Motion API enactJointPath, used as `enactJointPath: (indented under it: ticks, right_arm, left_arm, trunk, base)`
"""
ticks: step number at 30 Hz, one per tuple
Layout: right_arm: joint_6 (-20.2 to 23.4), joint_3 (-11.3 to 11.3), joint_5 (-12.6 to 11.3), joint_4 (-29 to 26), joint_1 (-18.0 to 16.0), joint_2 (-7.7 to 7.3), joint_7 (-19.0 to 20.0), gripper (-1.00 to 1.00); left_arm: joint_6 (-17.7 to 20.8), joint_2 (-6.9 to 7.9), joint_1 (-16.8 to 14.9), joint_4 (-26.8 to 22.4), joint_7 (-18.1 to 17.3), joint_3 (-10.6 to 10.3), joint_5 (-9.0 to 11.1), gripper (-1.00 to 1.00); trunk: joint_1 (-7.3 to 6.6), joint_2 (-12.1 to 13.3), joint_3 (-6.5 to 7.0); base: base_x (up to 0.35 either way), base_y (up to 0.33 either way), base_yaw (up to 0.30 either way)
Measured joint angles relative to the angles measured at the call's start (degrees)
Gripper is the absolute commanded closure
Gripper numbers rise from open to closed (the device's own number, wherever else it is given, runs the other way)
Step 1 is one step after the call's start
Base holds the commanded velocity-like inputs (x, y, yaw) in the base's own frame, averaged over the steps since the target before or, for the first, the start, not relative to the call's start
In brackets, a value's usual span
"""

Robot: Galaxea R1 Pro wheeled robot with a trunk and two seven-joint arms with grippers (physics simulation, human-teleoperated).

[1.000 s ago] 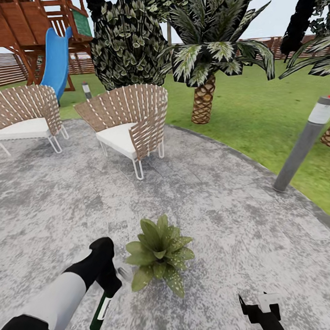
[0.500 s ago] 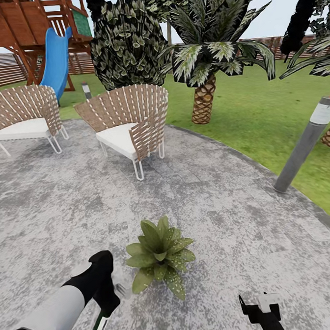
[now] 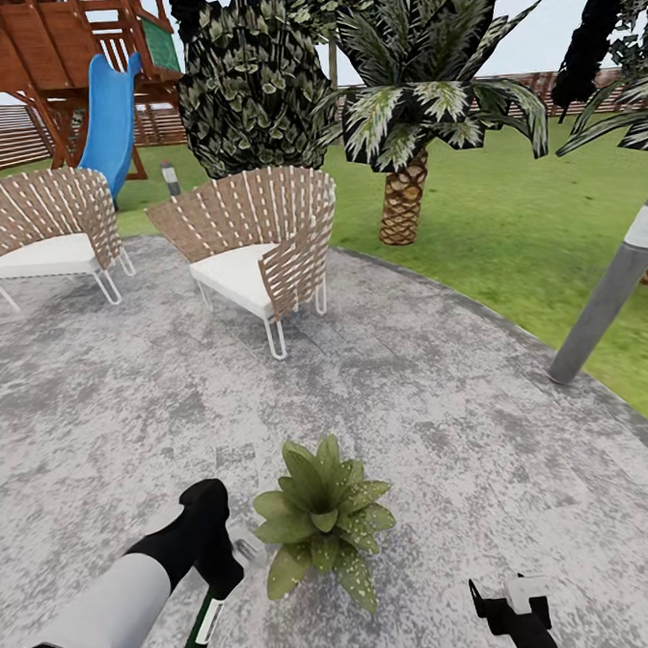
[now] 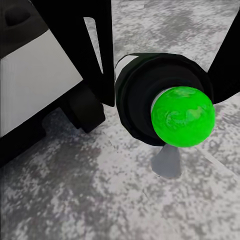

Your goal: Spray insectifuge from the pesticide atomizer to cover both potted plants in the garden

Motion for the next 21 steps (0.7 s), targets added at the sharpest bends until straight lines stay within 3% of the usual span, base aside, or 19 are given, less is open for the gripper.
enactJointPath:
  ticks: [10, 16, 21]
  right_arm:
    - [0.0, 0.0, 0.0, 0.02, 0.0, 0.0, 0.02, -1.0]
    - [0.0, 0.0, 0.0, 0.01, 0.0, 0.0, 0.02, -1.0]
    - [0.0, 0.0, 0.01, 0.02, 0.0, 0.0, 0.01, -1.0]
  left_arm:
    - [0.13, -1.12, 0.04, -2.28, 0.0, -0.06, -0.37, 1.0]
    - [0.1, -0.14, 0.1, -2.39, 0.0, 0.01, -0.58, 1.0]
    - [0.09, -0.08, 0.24, -2.39, 0.01, 0.02, -0.55, 1.0]
  trunk:
    - [-0.01, 0.0, 0.0]
    - [0.0, 0.0, 0.0]
    - [0.03, 0.0, 0.0]
  base:
    - [0.065, 0.0, 0.0]
    - [0.006, 0.0, 0.0]
    - [-0.231, 0.0, 0.0]
